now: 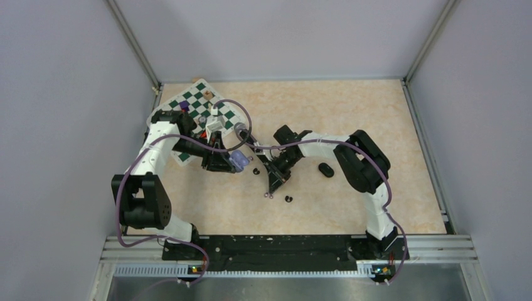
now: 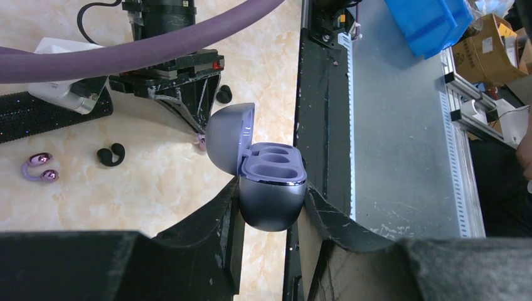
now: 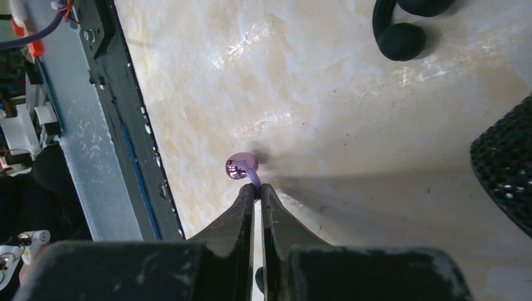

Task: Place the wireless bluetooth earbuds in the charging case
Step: Pick up the earbud from the center of the board, then place the earbud in the charging case.

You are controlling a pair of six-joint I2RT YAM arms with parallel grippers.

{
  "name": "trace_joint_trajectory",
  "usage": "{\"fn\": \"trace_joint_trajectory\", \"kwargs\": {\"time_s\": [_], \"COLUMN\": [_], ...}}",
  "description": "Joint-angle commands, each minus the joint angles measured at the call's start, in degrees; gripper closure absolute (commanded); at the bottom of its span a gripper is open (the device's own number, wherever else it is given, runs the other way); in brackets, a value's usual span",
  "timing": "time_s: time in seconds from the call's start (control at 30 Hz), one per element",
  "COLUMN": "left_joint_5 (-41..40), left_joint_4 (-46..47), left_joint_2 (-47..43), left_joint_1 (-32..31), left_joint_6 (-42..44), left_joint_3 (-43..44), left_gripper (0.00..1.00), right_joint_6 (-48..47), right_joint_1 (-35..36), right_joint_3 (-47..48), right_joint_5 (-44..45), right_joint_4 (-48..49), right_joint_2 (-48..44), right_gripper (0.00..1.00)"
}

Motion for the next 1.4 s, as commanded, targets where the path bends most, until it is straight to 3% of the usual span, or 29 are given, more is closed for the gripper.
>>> {"fn": "trace_joint_trajectory", "kwargs": {"time_s": [0.0, 0.2, 0.47, 0.57, 0.7, 0.9, 1.03, 1.17, 1.37], "left_joint_5": [1.1, 1.1, 1.6, -0.4, -5.6, -6.8, -5.7, -1.8, 1.7], "left_joint_4": [-2.2, -2.2, -0.5, 6.3, 21.2, 40.7, 53.0, 48.2, 48.5], "left_joint_2": [-1.7, -1.5, -0.9, -0.9, -2.2, -3.4, -1.7, 3.0, 3.9], "left_joint_1": [0.3, 0.3, 0.1, -0.6, -2.7, -7.3, -12.1, -17.0, -18.4], "left_joint_6": [1.7, 1.7, -0.4, -8.4, -25.1, -42.4, -52.2, -50.2, -48.6], "left_joint_3": [-0.3, 0.0, 2.2, 3.6, 4.0, 2.9, 2.3, 5.5, 3.9], "left_gripper": [1.00, 1.00, 1.00, 1.00, 1.00, 1.00, 1.00, 1.00, 1.00], "right_joint_6": [-1.4, 4.1, 7.6, 9.0, 13.0, 17.3, 20.3, 20.8, 21.5], "right_joint_1": [-0.4, -4.0, -9.8, -11.4, -12.6, -12.6, -12.6, -12.6, -12.6], "right_joint_3": [1.2, 0.4, -0.7, -0.7, -2.2, -6.4, -8.7, -12.1, -17.2], "right_joint_5": [-4.6, -8.5, -0.9, 4.5, 12.2, 20.2, 18.6, 14.1, 7.6], "right_joint_4": [-0.1, 5.0, 10.7, 14.4, 21.1, 32.1, 35.9, 38.6, 42.9], "right_joint_2": [-0.4, -5.4, -17.4, -23.3, -31.2, -41.6, -42.5, -43.9, -47.3], "right_gripper": [0.99, 1.00, 1.00, 1.00, 1.00, 1.00, 1.00, 1.00, 1.00]}}
